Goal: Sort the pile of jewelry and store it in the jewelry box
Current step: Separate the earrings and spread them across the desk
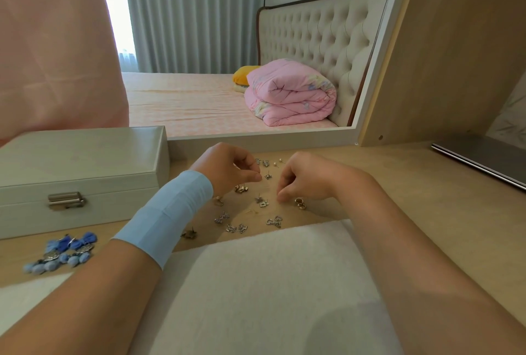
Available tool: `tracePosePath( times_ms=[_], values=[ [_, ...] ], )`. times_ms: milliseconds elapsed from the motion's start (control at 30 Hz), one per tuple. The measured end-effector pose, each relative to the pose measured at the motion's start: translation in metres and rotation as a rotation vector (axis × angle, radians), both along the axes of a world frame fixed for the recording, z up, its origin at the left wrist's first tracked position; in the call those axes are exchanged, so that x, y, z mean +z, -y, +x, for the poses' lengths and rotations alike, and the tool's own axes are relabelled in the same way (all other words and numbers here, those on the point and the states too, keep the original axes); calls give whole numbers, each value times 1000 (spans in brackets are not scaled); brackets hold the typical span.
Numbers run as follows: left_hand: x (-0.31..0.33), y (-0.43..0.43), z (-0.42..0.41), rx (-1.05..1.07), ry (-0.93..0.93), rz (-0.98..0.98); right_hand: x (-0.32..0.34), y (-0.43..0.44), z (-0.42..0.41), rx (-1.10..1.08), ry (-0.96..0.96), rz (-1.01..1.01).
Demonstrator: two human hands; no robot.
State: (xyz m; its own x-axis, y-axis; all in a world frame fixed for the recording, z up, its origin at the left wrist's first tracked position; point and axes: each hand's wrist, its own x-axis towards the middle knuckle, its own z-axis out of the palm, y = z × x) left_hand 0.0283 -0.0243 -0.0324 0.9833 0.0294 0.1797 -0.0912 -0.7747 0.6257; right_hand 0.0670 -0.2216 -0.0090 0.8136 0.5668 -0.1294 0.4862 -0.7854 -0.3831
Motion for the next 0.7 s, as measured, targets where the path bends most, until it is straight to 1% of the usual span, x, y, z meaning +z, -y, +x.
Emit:
tracePosePath(
  times_ms=[100,267,433,533,600,700],
  values=[
    [-1,0,-1,-8,8,10,-2,3,6,-4,-1,105],
    [-5,1,1,40,-26,143,-12,-4,7,-1,18,184],
    [-12,10,2,44,27,299,-21,-9,9,-40,130,188],
    [-17,12,6,29,61,369,-23,-11,6,-64,219,148],
    [-20,10,8,16,59,390,-25,-12,5,-66,238,140],
    [-21,6,10,4,71,355,-29,-14,8,-80,230,132]
  ],
)
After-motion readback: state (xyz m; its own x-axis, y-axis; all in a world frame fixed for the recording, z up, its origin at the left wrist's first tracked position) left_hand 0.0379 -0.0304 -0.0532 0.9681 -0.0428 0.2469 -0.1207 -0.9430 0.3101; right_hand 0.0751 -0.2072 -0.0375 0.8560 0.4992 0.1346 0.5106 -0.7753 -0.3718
